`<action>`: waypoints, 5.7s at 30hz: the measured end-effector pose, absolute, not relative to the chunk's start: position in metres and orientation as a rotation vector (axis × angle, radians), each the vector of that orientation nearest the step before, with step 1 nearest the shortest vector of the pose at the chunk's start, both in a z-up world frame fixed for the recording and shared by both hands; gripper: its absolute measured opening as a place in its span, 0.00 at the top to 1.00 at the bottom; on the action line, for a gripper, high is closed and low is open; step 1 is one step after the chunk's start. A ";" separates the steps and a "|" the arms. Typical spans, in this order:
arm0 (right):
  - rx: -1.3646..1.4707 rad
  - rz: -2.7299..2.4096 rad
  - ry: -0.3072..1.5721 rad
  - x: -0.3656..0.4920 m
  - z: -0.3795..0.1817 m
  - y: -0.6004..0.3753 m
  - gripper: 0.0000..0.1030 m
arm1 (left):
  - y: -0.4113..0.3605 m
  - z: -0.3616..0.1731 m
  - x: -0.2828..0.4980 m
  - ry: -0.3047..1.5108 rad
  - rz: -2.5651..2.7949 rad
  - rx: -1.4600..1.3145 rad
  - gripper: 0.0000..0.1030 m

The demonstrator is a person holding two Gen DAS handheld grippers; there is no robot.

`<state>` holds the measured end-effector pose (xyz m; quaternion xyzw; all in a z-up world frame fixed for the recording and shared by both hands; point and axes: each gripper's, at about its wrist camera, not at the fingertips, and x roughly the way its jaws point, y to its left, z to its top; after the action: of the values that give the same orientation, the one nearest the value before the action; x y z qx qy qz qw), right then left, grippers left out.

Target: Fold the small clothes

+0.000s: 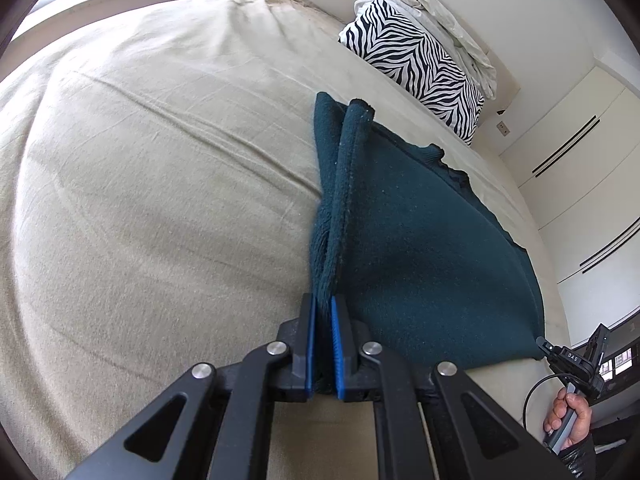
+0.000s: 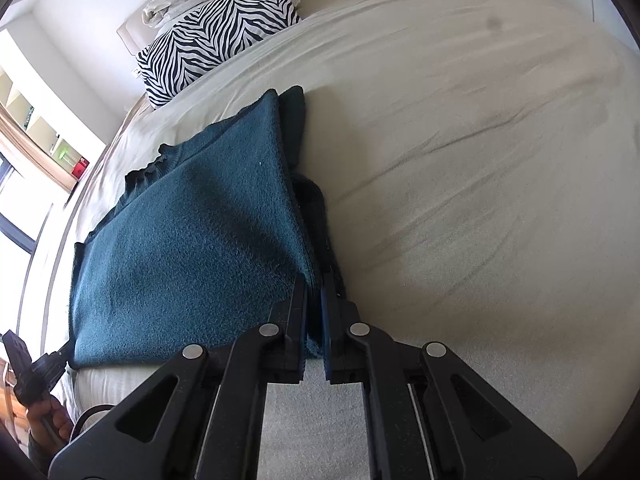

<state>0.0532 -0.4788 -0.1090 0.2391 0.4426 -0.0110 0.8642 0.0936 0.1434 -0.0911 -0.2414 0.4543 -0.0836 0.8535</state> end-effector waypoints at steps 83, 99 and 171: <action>1.171 0.317 0.740 0.044 -0.101 -0.436 0.78 | 0.049 -0.046 0.074 0.857 -0.337 -0.397 0.47; 1.176 0.283 0.859 0.051 -0.151 -0.406 0.80 | 0.088 -0.086 0.067 0.919 -0.329 -0.563 0.60; 0.914 0.458 0.813 0.105 -0.052 -0.336 0.45 | 0.153 -0.102 0.149 1.035 -0.344 -0.830 0.57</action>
<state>0.1054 -0.3363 -0.0517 0.4254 0.3781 0.2130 0.7942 0.1494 0.1533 -0.1023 -0.3832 0.4780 -0.1589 0.7742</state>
